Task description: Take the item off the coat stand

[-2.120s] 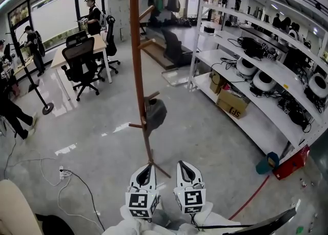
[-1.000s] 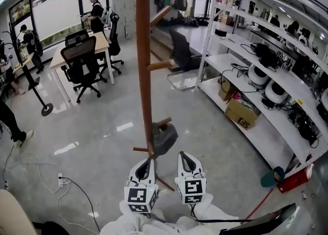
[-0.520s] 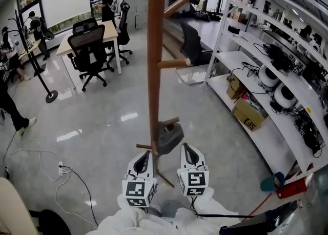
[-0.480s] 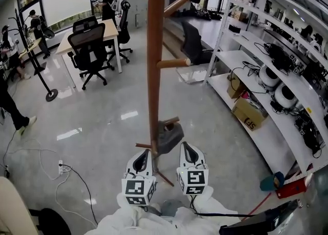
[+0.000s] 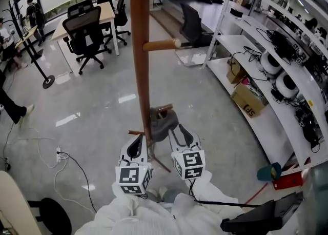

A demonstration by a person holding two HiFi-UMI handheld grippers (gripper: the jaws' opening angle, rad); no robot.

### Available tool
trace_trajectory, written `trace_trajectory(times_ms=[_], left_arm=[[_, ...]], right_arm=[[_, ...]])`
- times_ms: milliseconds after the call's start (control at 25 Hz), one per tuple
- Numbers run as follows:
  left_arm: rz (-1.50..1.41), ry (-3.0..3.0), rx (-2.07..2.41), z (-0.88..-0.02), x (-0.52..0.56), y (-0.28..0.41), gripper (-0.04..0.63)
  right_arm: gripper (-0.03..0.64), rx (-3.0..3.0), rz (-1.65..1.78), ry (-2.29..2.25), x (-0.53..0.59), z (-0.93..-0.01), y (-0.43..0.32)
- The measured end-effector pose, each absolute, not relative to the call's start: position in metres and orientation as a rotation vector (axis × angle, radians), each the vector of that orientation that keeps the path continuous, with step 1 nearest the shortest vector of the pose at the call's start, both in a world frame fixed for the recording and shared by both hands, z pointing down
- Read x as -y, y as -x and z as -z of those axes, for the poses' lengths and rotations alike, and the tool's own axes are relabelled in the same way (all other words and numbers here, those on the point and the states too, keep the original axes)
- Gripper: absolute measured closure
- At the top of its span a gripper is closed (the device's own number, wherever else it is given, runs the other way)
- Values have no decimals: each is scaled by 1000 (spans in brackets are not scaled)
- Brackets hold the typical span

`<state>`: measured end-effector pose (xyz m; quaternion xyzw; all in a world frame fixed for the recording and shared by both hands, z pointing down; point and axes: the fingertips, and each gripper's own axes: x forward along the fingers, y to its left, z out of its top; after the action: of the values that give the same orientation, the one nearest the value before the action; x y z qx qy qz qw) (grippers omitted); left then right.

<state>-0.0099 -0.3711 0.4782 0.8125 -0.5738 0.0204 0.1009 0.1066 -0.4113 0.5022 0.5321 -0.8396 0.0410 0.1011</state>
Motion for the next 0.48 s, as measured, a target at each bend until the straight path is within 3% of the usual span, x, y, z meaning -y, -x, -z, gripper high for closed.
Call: trace_trajectory(times_ms=[280,480], left_arm=[[-62,-2373,1727,-480,378,8,607],[-54,-2340,1771,-480,386,14,607]], right_arm=[[356,2548,-193,-1428,421,-515,-103],[344,2598,-236,-1340,436,-515,-102]])
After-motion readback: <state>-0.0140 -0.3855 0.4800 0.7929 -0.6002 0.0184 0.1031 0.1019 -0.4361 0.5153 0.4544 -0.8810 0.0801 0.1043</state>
